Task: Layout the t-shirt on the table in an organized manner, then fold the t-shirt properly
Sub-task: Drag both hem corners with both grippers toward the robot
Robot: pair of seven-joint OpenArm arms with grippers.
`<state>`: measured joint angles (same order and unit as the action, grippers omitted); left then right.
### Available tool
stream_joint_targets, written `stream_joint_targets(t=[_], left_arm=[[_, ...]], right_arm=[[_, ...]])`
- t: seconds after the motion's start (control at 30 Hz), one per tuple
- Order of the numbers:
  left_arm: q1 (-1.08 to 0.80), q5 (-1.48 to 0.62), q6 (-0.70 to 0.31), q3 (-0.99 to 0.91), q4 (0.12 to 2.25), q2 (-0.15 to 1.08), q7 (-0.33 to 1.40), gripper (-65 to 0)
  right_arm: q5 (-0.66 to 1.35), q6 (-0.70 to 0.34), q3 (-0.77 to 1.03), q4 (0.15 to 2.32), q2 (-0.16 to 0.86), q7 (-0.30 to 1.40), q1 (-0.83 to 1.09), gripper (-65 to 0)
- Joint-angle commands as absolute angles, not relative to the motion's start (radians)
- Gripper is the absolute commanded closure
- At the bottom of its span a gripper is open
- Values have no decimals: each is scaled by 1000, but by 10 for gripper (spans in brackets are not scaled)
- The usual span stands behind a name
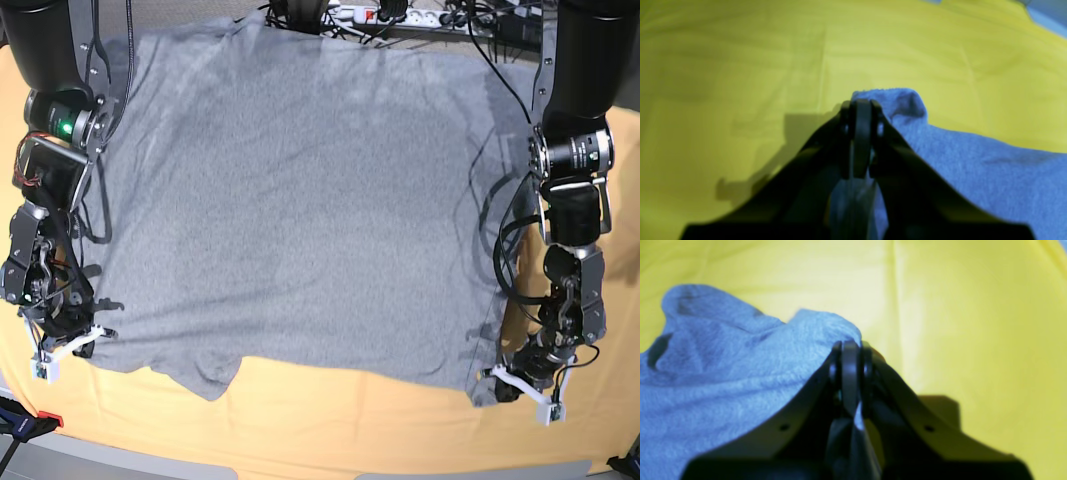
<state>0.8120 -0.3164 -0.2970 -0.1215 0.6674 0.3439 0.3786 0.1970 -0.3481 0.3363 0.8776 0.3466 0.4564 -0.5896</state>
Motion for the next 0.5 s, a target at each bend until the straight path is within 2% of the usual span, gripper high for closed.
stream_joint_targets(t=[0.0, 0.13, 0.47], left_arm=[[861, -329, -300, -123, 685, 355, 347, 0], [890, -329, -300, -123, 685, 355, 345, 0], [979, -330, -301, -108, 685, 381, 345, 0]], right_arm=[[204, -336, 340, 897, 368, 422, -635, 0], [204, -308, 340, 897, 374, 422, -641, 0], [210, -326, 340, 897, 427, 422, -682, 0]])
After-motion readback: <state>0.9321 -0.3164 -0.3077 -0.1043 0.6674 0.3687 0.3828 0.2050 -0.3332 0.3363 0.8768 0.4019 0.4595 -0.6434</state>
